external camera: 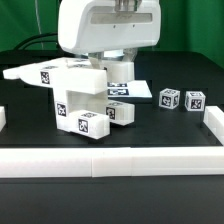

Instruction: Assemble chair

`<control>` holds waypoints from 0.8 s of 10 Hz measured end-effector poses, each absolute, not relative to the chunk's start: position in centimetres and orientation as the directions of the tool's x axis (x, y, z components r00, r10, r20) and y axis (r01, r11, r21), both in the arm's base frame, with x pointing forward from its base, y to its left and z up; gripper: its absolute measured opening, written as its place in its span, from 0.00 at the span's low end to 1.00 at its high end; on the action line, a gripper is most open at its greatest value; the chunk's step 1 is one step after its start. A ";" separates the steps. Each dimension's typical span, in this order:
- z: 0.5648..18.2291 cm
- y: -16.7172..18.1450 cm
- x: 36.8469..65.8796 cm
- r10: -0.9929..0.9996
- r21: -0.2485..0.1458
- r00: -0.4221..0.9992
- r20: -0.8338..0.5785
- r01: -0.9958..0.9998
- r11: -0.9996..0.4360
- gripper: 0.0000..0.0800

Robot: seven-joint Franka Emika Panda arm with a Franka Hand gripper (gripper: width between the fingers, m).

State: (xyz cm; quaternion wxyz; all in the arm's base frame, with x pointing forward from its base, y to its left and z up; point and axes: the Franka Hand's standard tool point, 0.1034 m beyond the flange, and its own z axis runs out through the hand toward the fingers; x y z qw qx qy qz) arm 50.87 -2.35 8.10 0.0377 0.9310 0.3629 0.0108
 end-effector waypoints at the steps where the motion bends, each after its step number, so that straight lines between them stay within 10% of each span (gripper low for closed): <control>1: 8.1 -2.3 50.9 0.677 0.077 0.736 -0.008 0.675 -0.734 0.76; 8: 9.1 -1.3 50.9 0.625 0.075 0.781 -0.002 0.623 -0.779 0.81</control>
Offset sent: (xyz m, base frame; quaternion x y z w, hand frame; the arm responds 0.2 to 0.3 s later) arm 0.0001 0.0003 0.0017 0.0012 0.0003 -0.0012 1.0000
